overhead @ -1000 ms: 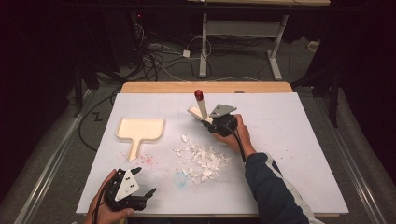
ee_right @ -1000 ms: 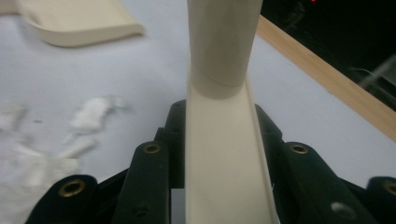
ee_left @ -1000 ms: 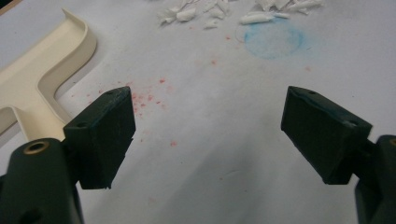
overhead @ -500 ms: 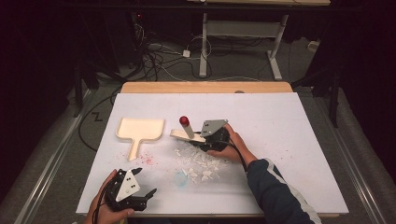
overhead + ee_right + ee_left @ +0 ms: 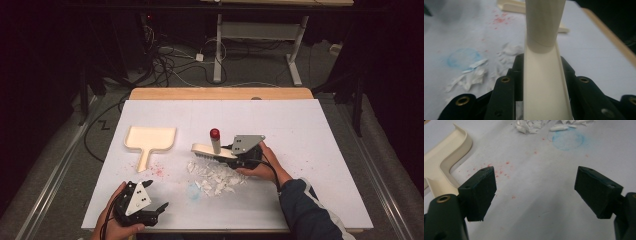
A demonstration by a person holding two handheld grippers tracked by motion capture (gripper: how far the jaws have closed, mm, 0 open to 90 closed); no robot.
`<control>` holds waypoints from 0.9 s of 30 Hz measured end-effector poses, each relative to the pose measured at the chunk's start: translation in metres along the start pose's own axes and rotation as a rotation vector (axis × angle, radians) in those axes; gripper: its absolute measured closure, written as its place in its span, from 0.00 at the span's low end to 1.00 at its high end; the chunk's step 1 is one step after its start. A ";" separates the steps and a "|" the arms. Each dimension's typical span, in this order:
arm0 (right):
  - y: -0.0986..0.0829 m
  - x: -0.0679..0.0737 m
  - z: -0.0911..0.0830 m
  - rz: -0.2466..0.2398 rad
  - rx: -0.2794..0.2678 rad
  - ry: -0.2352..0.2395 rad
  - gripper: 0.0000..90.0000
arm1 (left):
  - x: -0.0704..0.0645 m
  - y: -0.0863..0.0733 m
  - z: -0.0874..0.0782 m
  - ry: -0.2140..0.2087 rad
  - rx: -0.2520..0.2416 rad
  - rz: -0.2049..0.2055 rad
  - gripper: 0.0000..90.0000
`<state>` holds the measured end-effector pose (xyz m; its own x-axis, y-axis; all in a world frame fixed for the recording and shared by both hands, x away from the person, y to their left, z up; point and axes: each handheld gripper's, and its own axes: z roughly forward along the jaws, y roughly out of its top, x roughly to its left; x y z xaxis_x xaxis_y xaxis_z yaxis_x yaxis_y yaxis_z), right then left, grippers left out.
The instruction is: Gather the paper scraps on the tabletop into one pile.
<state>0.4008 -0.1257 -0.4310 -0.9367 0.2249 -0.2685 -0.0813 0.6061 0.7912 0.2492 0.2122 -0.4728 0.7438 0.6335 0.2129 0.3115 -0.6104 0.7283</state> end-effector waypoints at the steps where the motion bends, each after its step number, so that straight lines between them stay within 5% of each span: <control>1: 0.002 0.000 -0.005 0.011 -0.020 -0.013 0.76 | 0.000 0.000 0.000 -0.001 0.004 0.003 0.19; 5: 0.005 0.001 -0.017 0.037 -0.044 -0.076 0.76 | -0.001 0.001 0.001 -0.002 0.006 0.011 0.19; 6: 0.007 0.002 -0.028 0.056 -0.030 -0.150 0.76 | -0.002 0.001 0.001 -0.001 0.008 0.013 0.19; 8: 0.007 0.002 -0.034 0.076 -0.025 -0.166 0.76 | -0.002 0.001 0.000 -0.001 0.005 0.012 0.19; 13: 0.000 0.007 -0.070 0.201 0.046 -0.341 0.76 | -0.001 -0.001 -0.003 0.005 0.000 0.006 0.19; 14: -0.005 0.010 -0.077 0.254 0.064 -0.369 0.76 | -0.001 -0.001 -0.003 0.004 -0.002 0.000 0.19; 16: -0.008 0.012 -0.081 0.286 0.089 -0.397 0.76 | -0.002 -0.001 -0.003 0.003 0.002 0.009 0.19; 17: -0.016 0.019 -0.088 0.342 0.124 -0.471 0.76 | -0.003 0.000 -0.002 0.001 0.001 0.012 0.19; 22: -0.030 0.036 -0.085 0.464 0.185 -0.501 0.76 | -0.004 0.002 -0.002 0.005 -0.004 0.003 0.19; 27: -0.025 0.051 -0.053 0.485 0.192 -0.471 0.76 | -0.005 0.006 -0.002 0.004 -0.015 0.001 0.19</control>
<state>0.3370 -0.1702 -0.4353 -0.6011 0.7843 -0.1536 0.4108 0.4681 0.7824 0.2457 0.2062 -0.4686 0.7418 0.6348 0.2160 0.3016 -0.6036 0.7380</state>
